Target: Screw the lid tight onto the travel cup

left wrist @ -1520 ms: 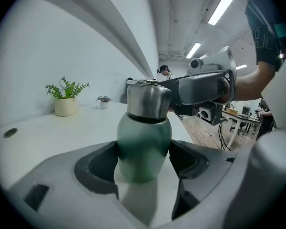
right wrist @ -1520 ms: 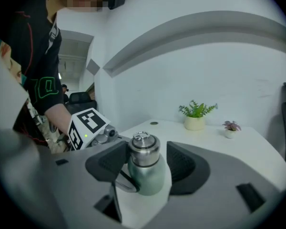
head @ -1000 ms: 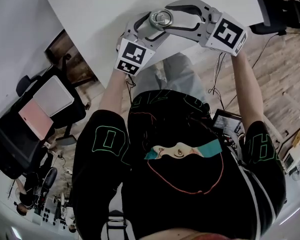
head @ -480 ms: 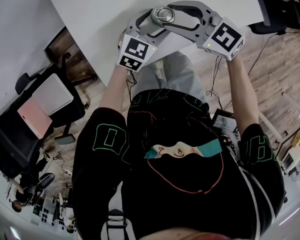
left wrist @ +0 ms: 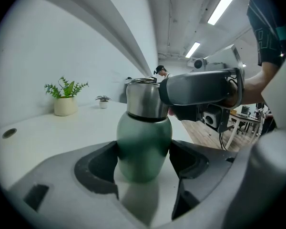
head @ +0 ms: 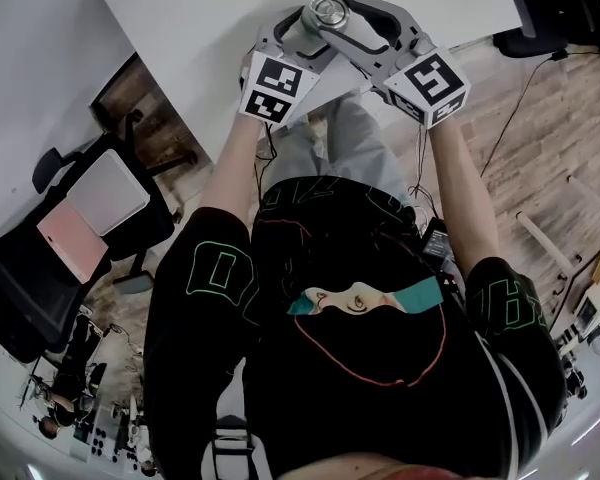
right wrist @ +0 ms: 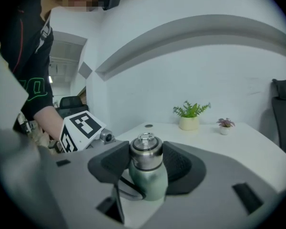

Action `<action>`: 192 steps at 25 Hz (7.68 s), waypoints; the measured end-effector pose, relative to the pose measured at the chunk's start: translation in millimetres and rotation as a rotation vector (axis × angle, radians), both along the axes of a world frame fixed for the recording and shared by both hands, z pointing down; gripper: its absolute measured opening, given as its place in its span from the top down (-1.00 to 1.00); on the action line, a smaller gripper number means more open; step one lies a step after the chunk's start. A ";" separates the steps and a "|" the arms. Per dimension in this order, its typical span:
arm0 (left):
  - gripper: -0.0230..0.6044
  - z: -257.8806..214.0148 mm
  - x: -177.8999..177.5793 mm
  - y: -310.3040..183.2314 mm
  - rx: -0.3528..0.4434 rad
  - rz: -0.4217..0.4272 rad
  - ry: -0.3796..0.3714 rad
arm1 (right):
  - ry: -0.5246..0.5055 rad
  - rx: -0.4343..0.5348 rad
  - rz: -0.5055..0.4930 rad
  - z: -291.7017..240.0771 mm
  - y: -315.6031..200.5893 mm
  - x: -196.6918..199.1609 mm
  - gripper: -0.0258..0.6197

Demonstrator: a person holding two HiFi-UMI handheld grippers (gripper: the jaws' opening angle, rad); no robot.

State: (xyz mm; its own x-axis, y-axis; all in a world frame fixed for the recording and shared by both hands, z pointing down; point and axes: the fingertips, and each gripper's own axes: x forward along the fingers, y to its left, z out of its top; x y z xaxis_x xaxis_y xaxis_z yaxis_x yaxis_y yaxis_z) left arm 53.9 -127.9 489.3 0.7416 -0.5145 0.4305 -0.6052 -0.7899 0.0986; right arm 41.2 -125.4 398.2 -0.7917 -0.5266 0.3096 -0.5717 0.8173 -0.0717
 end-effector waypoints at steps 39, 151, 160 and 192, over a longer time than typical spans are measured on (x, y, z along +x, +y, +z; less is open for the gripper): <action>-0.19 -0.6 7.4 0.6 0.007 -0.005 0.004 | 0.081 -0.024 -0.335 -5.0 6.7 15.6 0.31; -0.17 15.5 3.1 4.0 -0.018 0.023 -0.067 | -0.050 -0.054 -0.203 1.8 3.6 6.0 0.24; -0.17 16.7 3.4 2.8 -0.018 0.020 -0.072 | -0.086 -0.038 0.053 4.0 2.8 8.7 0.24; -0.18 14.9 8.1 0.3 0.001 -0.001 -0.091 | -0.103 -0.003 0.475 5.3 6.4 15.3 0.25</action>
